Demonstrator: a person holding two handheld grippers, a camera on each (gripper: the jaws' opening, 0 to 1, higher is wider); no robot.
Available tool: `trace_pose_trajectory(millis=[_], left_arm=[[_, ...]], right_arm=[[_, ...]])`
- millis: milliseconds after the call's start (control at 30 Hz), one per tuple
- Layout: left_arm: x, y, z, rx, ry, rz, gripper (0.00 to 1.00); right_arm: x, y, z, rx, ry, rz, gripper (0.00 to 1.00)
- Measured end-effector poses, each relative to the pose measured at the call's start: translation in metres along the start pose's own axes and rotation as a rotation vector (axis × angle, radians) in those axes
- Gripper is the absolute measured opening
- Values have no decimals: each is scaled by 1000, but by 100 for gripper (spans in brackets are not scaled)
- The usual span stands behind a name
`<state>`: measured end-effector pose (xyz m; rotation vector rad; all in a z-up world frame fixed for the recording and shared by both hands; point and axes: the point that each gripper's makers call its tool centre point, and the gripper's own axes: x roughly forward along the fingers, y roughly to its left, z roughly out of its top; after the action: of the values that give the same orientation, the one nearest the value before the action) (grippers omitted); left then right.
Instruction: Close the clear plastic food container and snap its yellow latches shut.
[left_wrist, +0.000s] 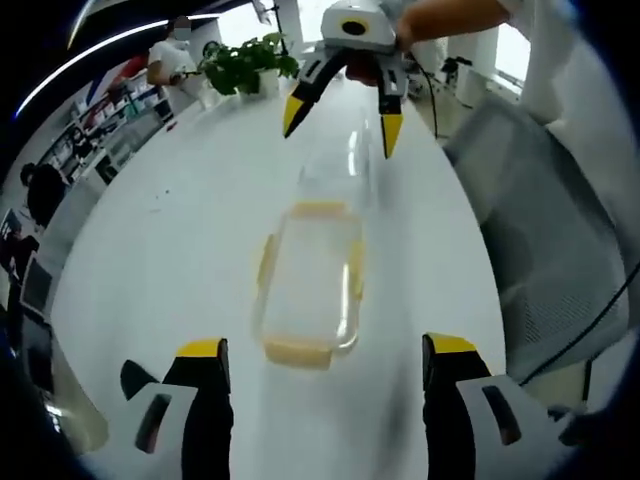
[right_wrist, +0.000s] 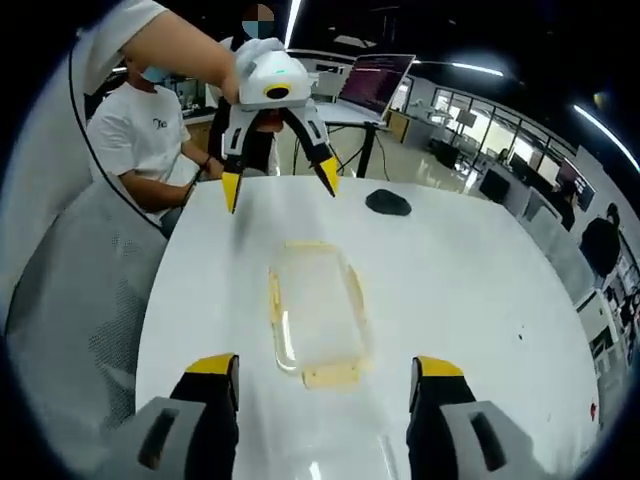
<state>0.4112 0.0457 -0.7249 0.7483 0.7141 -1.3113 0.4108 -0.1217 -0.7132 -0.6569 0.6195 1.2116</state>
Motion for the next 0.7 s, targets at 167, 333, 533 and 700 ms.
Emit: trace_pose_trajectory(millis=[167,333,533,700], left_arm=[[9,5,-5,26,20,-1,78],[17,6,-9,25,23,-19,76],[25,8,-18,34,43,-35,73],[32,8,-20,51,55,-52,71]], right_arm=[[11,-4,-10,-11,39,22,67],[22,-1,-15,-39,66,62,65],[32,-4,-16,-62,79,74,62],[38,-6,-22,-74,99,89,60]])
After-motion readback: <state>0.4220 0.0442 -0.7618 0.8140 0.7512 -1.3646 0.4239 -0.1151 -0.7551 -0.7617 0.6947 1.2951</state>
